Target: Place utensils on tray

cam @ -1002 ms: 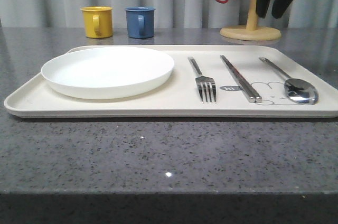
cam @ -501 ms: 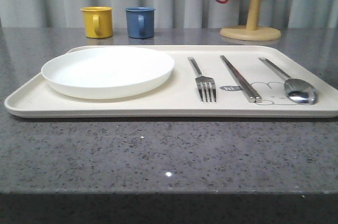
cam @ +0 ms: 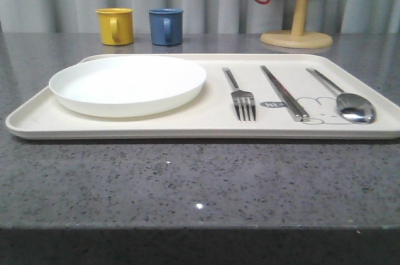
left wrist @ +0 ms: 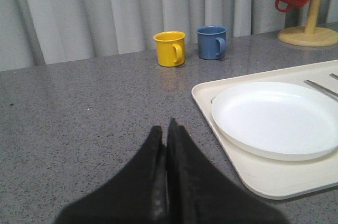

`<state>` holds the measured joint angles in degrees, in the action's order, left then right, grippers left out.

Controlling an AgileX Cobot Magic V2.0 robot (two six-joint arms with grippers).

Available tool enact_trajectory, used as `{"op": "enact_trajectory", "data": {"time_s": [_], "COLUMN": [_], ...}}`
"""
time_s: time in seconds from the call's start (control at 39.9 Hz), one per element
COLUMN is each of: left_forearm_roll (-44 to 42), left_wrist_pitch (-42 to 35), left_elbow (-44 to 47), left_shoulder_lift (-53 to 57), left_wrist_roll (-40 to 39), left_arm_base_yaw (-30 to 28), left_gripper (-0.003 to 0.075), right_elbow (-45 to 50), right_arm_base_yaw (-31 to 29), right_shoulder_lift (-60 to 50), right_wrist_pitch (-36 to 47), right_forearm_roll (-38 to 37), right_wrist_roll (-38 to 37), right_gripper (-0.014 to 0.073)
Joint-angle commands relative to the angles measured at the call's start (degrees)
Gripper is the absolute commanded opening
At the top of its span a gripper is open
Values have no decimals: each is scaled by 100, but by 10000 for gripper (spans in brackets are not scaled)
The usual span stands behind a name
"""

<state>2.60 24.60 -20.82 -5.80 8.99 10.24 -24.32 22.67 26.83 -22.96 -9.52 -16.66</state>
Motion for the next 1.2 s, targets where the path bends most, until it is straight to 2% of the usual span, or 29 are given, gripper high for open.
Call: {"op": "enact_trajectory", "data": {"time_s": [0.0,0.25,1.08,1.18], "left_forearm_roll": [51,51,51,-7], "left_wrist_pitch": [-480,-480,-480,-630], "left_elbow": [-155,-155,-155,88], "left_shoulder_lift": [-73,-73,-73,70], "left_wrist_roll": [-41,-41,-41,-41], "left_arm_base_yaw": [-2,-2,-2,-92], "left_gripper": [-18,-18,-18,-18], "right_elbow": [159,355,355,355], "right_arm_base_yaw": [-3,-3,-3,-3], "right_shoulder_lift": [-744,-1823,-1829,-1829], "right_wrist_pitch": [565,531,531,531], "right_forearm_roll": [-151,-151,-151,-151], "right_wrist_roll": [69,69,69,69], "right_gripper": [-70,-70,-70,-70]}}
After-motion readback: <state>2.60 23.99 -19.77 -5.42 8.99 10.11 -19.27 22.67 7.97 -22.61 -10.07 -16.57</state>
